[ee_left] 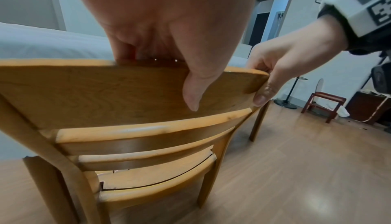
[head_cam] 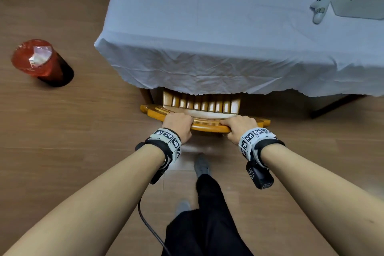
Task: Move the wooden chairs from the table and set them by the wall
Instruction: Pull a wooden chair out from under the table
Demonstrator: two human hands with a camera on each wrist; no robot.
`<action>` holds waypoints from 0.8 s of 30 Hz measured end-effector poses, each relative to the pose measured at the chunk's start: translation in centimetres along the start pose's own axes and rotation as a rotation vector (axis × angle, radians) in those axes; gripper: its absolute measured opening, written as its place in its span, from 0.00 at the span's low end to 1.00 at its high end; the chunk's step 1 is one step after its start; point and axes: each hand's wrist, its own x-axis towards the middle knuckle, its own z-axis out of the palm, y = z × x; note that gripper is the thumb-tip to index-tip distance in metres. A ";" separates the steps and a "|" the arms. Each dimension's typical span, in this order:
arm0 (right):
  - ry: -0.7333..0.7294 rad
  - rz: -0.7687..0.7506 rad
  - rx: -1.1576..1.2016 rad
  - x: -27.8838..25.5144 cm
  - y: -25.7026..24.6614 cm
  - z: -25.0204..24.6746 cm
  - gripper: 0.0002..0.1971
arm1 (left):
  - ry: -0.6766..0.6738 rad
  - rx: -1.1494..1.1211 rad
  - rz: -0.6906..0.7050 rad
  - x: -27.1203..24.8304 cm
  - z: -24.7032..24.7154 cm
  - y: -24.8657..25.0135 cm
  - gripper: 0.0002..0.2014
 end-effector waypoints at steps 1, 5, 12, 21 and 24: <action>-0.001 0.001 0.007 -1.2 -0.4 0.7 0.13 | -0.001 0.000 0.002 -1.2 0.4 0.5 0.09; -0.017 0.001 0.003 -6.0 -1.7 3.4 0.14 | -0.009 0.008 0.025 -6.4 2.0 2.5 0.09; -0.027 -0.007 0.014 -13.5 -3.5 7.4 0.19 | -0.017 -0.026 -0.005 -13.6 4.7 5.9 0.11; -0.015 -0.049 -0.022 -23.8 -5.8 14.7 0.14 | 0.004 -0.052 -0.042 -24.1 9.8 11.7 0.13; -0.018 -0.063 -0.035 -27.1 -6.6 17.3 0.13 | -0.004 -0.048 -0.036 -28.0 11.7 13.5 0.11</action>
